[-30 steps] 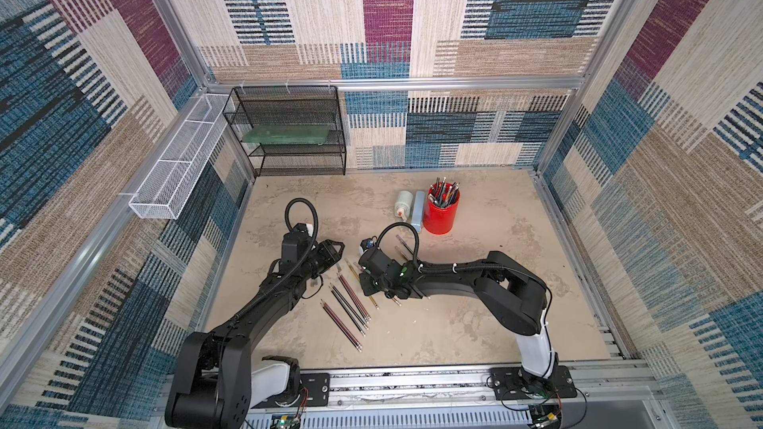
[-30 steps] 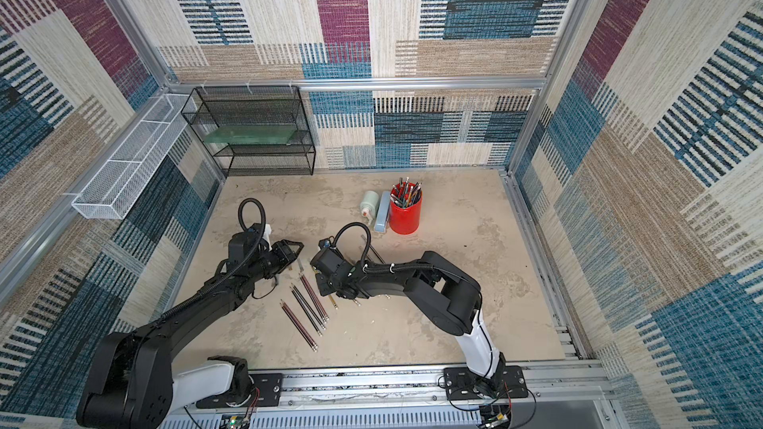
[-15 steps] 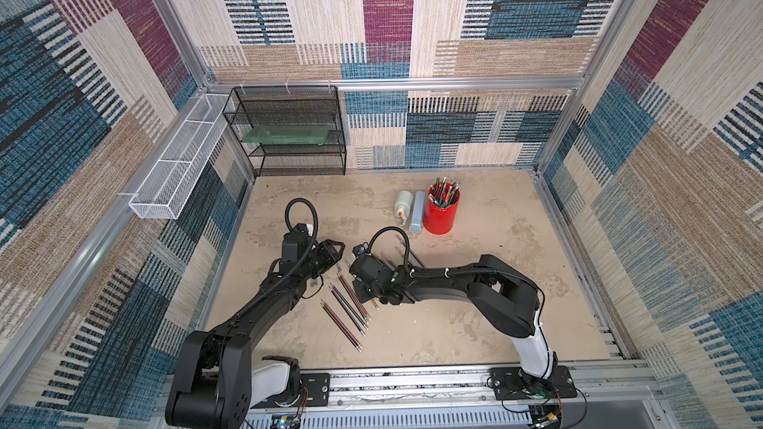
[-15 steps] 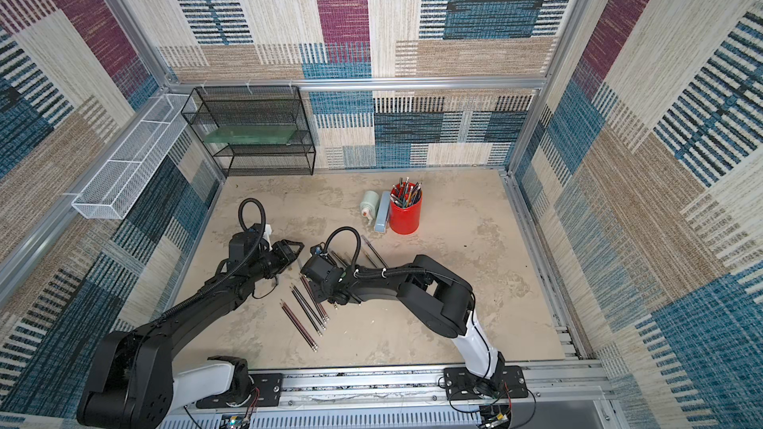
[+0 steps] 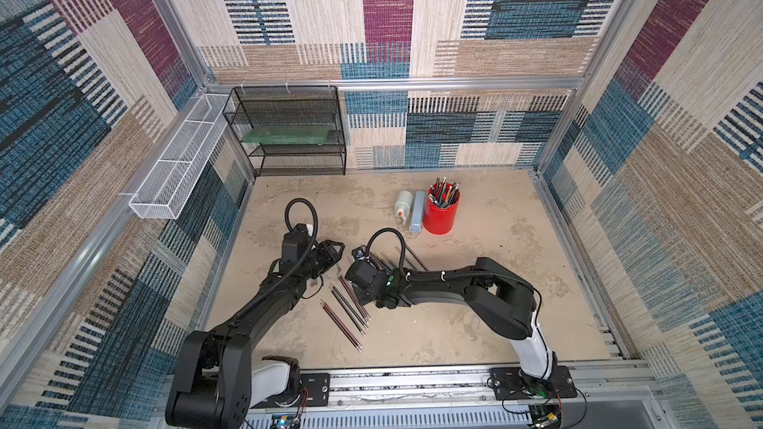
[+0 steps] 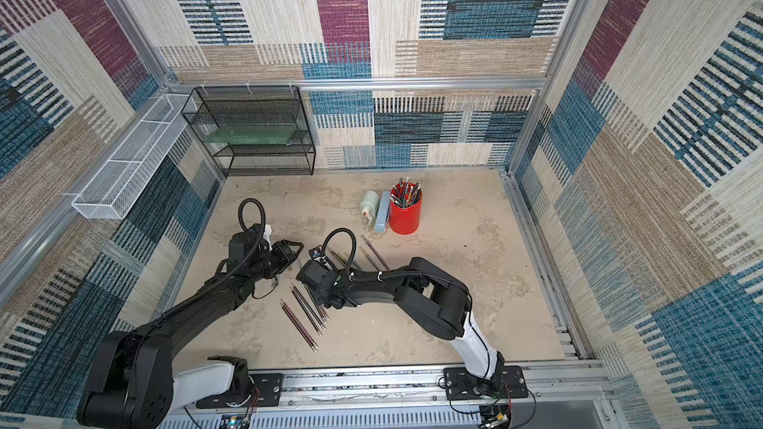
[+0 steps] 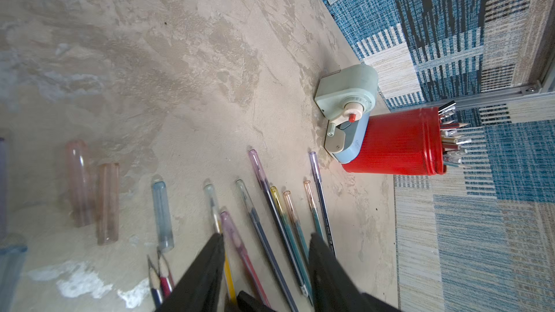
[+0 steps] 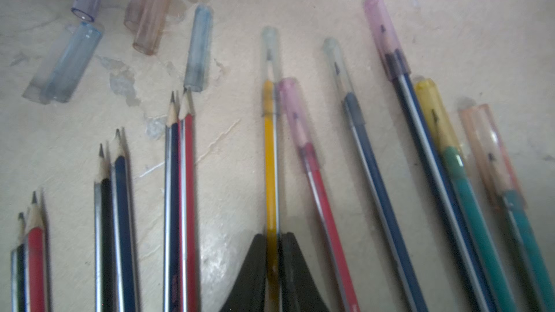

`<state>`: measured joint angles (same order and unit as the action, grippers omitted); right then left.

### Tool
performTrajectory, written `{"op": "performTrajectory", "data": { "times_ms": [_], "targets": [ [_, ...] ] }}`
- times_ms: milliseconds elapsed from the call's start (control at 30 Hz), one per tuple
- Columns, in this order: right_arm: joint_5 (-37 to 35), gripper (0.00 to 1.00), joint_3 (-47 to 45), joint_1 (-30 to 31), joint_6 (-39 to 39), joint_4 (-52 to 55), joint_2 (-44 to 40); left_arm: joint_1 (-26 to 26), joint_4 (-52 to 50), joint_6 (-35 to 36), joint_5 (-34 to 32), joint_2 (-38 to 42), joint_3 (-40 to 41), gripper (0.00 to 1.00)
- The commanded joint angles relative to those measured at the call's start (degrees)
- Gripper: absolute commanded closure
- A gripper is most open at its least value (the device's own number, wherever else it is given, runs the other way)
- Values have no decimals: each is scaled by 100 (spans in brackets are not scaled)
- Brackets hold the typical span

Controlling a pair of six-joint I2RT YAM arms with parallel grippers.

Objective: Remove the protective cover of the pencils
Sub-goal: Pick up the pencil from the center of the board.

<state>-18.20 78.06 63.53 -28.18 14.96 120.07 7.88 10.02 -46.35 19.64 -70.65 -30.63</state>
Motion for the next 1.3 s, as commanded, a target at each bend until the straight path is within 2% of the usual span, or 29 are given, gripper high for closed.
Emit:
{"op": "performTrajectory", "data": {
  "times_ms": [0, 433, 800, 1267],
  "targets": [
    [-9, 88, 3, -58, 7, 297, 104, -14, 61, -5, -75, 34, -22, 51],
    [160, 94, -52, -293, 11, 97, 133, -32, 88, -49, 27, -15, -31, 52],
    [301, 100, -36, -262, 104, -144, -138, -50, 176, -94, 110, -31, -4, 49],
    [597, 100, -88, -290, 64, -514, -511, -58, 669, -462, 510, -344, 135, 46]
  ]
}}
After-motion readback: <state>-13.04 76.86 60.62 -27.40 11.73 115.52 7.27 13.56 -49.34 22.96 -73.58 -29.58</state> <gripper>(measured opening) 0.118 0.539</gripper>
